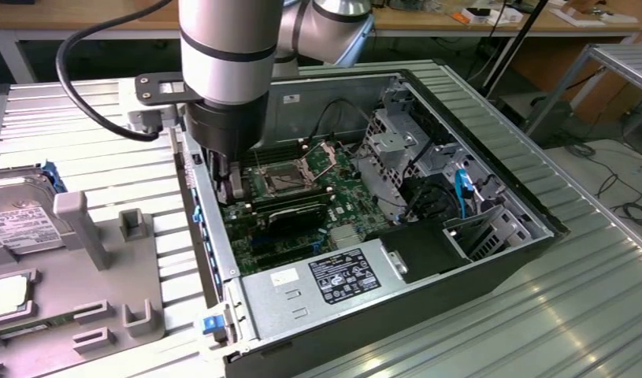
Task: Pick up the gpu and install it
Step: 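Press down on the gpu until it lock into place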
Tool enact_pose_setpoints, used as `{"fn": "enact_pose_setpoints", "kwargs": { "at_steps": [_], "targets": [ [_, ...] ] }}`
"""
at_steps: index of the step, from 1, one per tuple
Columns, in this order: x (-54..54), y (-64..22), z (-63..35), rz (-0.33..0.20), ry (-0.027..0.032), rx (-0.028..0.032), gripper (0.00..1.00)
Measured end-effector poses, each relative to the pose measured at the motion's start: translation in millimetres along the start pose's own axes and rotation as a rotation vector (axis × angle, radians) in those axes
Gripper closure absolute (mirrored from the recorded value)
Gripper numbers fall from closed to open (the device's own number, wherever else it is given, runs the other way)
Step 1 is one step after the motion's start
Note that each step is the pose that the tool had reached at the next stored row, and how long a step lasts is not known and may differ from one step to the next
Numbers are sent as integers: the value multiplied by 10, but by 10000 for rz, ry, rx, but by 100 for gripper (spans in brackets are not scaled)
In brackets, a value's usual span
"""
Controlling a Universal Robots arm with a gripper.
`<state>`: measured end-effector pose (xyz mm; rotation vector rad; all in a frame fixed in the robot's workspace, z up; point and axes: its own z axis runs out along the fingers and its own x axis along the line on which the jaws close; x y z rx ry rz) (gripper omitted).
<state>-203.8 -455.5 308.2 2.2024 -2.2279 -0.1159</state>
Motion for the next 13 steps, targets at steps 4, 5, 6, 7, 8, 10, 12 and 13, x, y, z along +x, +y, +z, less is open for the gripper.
{"fn": "enact_pose_setpoints", "kwargs": {
  "at_steps": [4, 5, 6, 7, 8, 10, 12, 13],
  "targets": [
    [-8, -3, -4, 11, -1, -8, 89],
    [-10, -22, -8, 12, -6, -6, 89],
    [-11, -50, -16, 10, -11, -4, 89],
    [-13, -83, -38, 12, -1, -24, 89],
    [-13, -121, -40, 7, -3, -27, 89],
    [-7, -120, -20, 6, -20, -30, 89],
    [2, -104, 1, 5, -40, -27, 89],
    [2, -85, 2, 4, -41, -27, 89]
  ]
}}
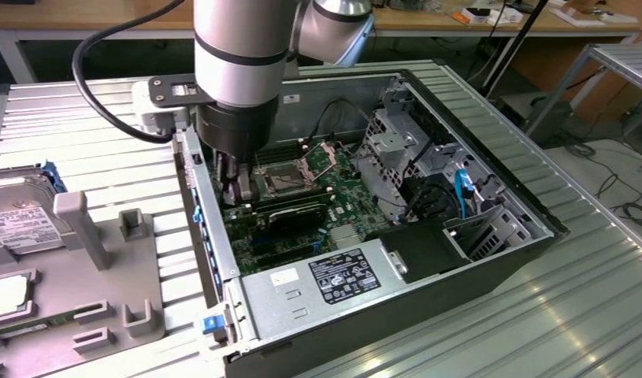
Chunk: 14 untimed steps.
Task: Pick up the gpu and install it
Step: 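Press down on the gpu until it lock into place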
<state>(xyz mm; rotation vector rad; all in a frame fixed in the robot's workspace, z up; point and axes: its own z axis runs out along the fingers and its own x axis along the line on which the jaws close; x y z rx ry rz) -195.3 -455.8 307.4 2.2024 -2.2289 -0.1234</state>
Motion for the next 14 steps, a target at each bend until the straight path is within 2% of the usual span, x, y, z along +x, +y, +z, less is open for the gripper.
{"fn": "enact_pose_setpoints", "kwargs": {
  "at_steps": [2, 5, 6, 9, 12, 14],
  "targets": [
    [0, 34, 3, 0, -1, 1, 89],
    [3, 39, 5, 0, 0, -2, 89],
    [3, 40, 7, 4, 1, -46, 89],
    [2, 33, 1, 5, 9, -55, 89],
    [1, 34, -27, 7, 21, -114, 89],
    [2, 33, -23, 8, 25, -119, 89]
  ]
}}
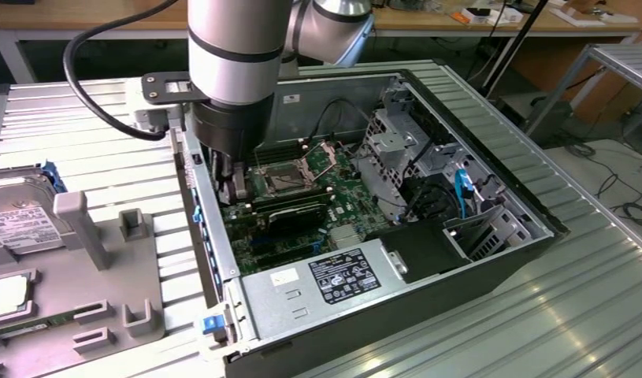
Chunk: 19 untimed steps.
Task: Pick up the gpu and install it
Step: 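Press down on the gpu until it lock into place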
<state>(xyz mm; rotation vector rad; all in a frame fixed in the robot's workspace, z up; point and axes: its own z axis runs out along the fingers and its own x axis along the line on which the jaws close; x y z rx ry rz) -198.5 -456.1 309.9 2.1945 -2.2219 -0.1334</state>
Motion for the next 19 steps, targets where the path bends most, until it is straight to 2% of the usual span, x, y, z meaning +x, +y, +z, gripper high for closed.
{"fn": "enact_pose_setpoints", "kwargs": {
  "at_steps": [3, 6, 12, 13, 14, 16, 17, 18, 19],
  "targets": [
    [16, -3, 41, 3, -3, -1, 89],
    [14, 0, -2, 15, -2, -60, 89],
    [36, -8, 62, 16, 9, -65, 89],
    [1, -10, 38, 14, -14, -49, 89],
    [-19, -7, -7, 15, -1, -59, 89],
    [-53, -29, -36, 14, 0, -59, 89],
    [-57, -51, -36, 13, -2, -42, 89],
    [-60, -136, -33, 1, -2, 71, 89],
    [-62, -216, -28, -20, -1, 223, 89]
  ]
}}
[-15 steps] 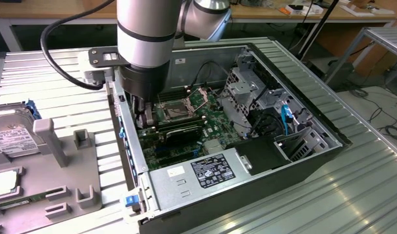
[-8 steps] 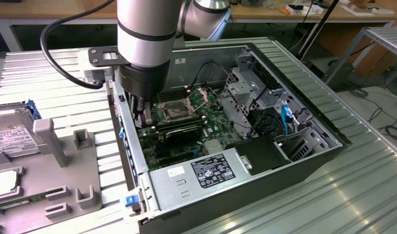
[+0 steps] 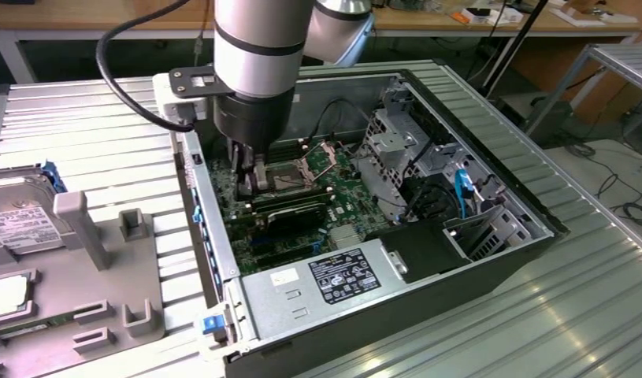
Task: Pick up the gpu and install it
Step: 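Press down on the gpu until it lock into place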
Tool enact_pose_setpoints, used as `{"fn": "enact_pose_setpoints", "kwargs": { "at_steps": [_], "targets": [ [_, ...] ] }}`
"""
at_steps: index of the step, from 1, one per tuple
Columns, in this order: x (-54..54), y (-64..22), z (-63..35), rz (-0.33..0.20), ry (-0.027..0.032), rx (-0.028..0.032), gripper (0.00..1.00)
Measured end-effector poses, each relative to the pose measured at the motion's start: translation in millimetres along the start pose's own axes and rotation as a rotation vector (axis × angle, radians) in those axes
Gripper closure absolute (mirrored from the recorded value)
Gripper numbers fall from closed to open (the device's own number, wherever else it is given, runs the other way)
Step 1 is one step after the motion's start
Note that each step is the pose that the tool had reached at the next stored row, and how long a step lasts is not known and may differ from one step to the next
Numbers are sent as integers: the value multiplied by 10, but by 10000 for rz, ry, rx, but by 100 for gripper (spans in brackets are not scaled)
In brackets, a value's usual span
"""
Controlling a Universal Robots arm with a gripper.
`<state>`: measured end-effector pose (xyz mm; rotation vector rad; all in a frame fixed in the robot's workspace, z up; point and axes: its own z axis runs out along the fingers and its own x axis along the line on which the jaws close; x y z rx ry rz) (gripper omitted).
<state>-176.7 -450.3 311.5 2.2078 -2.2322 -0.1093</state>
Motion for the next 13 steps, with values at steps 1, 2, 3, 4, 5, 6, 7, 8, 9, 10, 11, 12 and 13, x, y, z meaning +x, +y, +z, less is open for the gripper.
{"fn": "enact_pose_setpoints", "kwargs": {
  "at_steps": [1, 2, 3, 4, 5, 6, 7, 8, 9, 10, 11, 12, 13],
  "targets": [
    [0, -49, 9, -22, 8, 119, 89],
    [0, -102, 19, -43, 19, 241, 89],
    [0, -162, 33, -54, 26, 302, 89],
    [0, -255, 58, -61, 39, 332, 89],
    [1, -382, 92, -71, 66, 349, 89],
    [1, -505, 122, -76, 104, 357, 89],
    [1, -582, 141, -80, 114, 360, 89],
    [2, -595, 142, -79, 118, 360, 89],
    [1, -596, 142, -79, 118, 360, 89],
    [1, -596, 142, -79, 118, 360, 89],
    [1, -596, 142, -79, 118, 360, 89],
    [1, -596, 142, -79, 118, 360, 89],
    [1, -596, 142, -79, 118, 360, 89]
  ]
}}
